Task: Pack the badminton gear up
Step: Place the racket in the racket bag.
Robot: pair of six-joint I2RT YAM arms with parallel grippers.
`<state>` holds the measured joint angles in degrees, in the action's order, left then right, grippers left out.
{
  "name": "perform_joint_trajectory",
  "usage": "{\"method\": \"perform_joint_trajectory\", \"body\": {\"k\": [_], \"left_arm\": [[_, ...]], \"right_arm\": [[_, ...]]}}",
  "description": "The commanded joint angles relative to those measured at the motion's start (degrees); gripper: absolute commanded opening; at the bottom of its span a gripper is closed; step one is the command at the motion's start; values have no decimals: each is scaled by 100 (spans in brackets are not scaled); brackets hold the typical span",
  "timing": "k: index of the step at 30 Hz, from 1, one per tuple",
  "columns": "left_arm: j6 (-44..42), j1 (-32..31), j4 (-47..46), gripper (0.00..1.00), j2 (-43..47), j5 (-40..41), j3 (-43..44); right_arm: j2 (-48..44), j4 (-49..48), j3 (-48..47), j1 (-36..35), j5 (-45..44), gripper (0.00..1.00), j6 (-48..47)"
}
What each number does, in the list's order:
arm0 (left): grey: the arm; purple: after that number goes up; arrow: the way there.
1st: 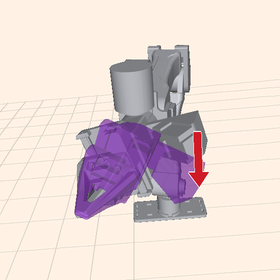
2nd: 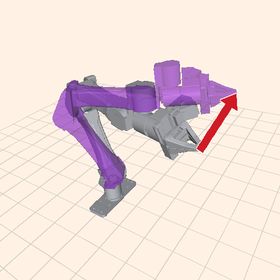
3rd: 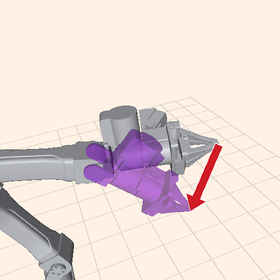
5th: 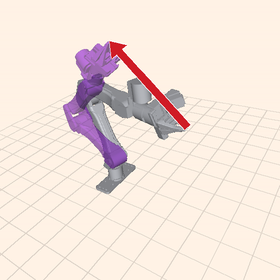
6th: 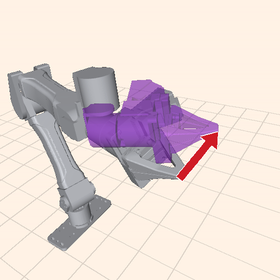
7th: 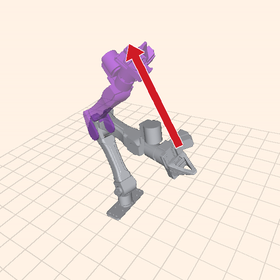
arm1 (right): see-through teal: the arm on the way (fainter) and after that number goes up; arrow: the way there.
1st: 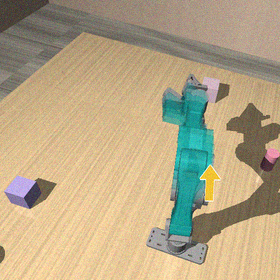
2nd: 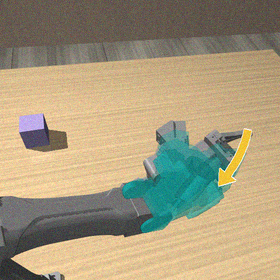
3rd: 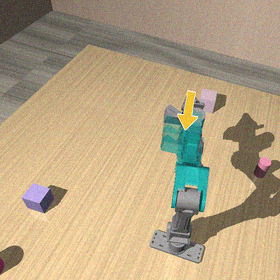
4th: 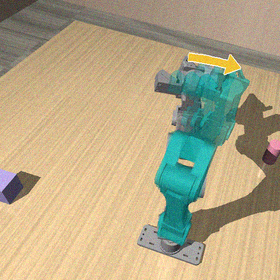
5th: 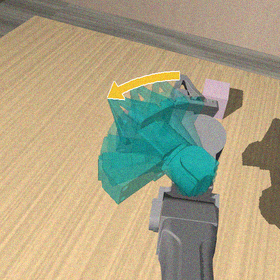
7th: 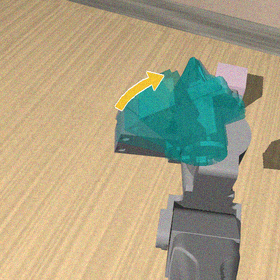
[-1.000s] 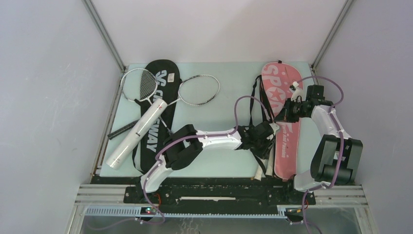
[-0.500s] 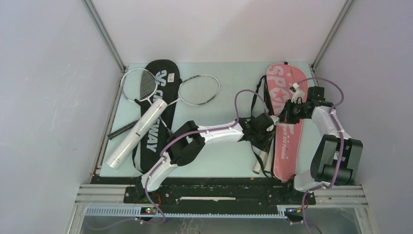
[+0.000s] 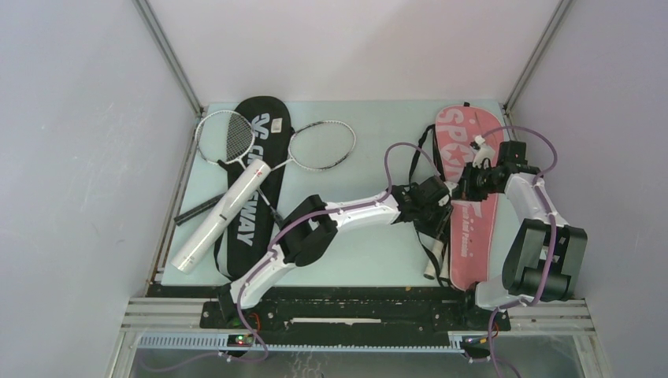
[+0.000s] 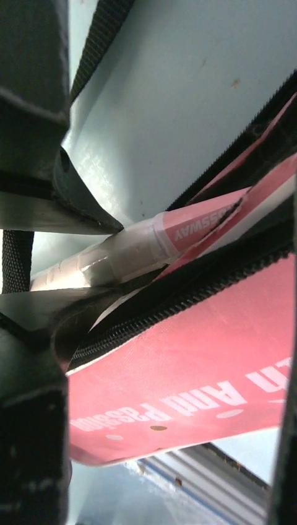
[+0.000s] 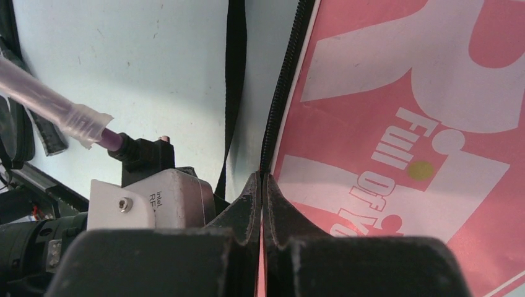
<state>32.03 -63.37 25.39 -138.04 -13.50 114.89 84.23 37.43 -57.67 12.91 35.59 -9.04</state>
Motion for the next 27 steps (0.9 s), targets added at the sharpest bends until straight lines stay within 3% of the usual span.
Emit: {"method": "perform_joint_trajectory", "body": {"k": [1,6,15,20,27], "left_arm": [[254,80,-1600,8,-29,-976,463],[299,236,-2107,42,183,-1702,-109],[-286,732,-2069,77,963,-1730,-1183],[-419,936,-1860,80,905,-1454,-1133],[-83,950,-1783,69,285,-1358,-549]], "right_arm": [[-223,410,80,-133,514,0,-17],[-212,359,20,-84,397,0,-19],[-146,357,-156,43,306,0,-28],[-102,348,-157,62,364,0,9],[-108,320,-152,63,469,0,43]]}}
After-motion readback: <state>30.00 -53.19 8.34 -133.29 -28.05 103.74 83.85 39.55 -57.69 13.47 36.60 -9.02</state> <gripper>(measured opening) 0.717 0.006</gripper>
